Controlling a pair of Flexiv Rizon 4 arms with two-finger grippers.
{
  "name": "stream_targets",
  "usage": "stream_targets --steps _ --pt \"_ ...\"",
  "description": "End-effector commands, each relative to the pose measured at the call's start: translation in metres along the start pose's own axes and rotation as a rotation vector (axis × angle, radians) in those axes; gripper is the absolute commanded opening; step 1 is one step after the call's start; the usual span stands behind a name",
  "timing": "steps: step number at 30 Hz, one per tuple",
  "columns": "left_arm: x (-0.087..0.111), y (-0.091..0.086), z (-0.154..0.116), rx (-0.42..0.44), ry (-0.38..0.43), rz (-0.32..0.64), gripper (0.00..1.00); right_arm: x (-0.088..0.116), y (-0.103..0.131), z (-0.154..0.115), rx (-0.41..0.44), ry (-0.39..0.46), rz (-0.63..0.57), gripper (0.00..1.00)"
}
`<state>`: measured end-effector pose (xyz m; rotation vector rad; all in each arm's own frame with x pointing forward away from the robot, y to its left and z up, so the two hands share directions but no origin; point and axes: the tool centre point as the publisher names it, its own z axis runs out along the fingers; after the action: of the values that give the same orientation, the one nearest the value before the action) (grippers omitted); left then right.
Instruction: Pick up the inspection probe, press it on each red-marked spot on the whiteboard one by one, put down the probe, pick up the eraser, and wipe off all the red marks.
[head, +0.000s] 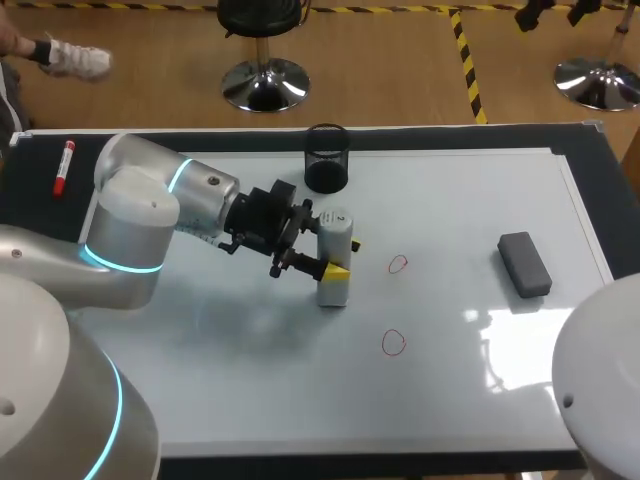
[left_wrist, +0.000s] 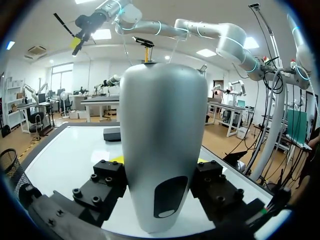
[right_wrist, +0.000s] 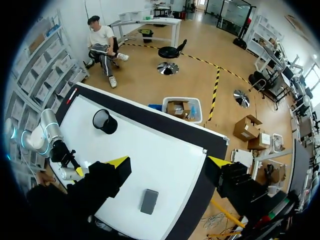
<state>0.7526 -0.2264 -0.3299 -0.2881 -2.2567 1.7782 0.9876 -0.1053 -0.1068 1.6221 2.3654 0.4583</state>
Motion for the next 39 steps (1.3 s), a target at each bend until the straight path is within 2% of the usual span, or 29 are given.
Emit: stream_targets --steps 1,6,20,30,39 --pt "0.002 0.009 0.002 0.002 0.0 -0.001 0.0 0.004 -0.018 -0.012 0.004 -0.001 0.014 1.0" --pt "0.002 0.009 0.002 0.002 0.0 -0.001 0.0 0.006 -0.032 -0.013 0.022 -0.032 0.043 1.0" --pt "0.002 0.009 0.002 0.002 0.0 -0.001 0.0 0.016 -0.077 -0.017 0.09 -0.038 0.12 1.0" --pt "0.002 0.009 0.002 0.002 0.0 -0.001 0.0 0.028 -0.115 -0.023 0.101 -0.1 0.165 1.0" --pt "0.002 0.009 0.002 0.002 0.0 -0.001 0.0 0.04 -0.143 -0.022 0.149 -0.089 0.196 1.0"
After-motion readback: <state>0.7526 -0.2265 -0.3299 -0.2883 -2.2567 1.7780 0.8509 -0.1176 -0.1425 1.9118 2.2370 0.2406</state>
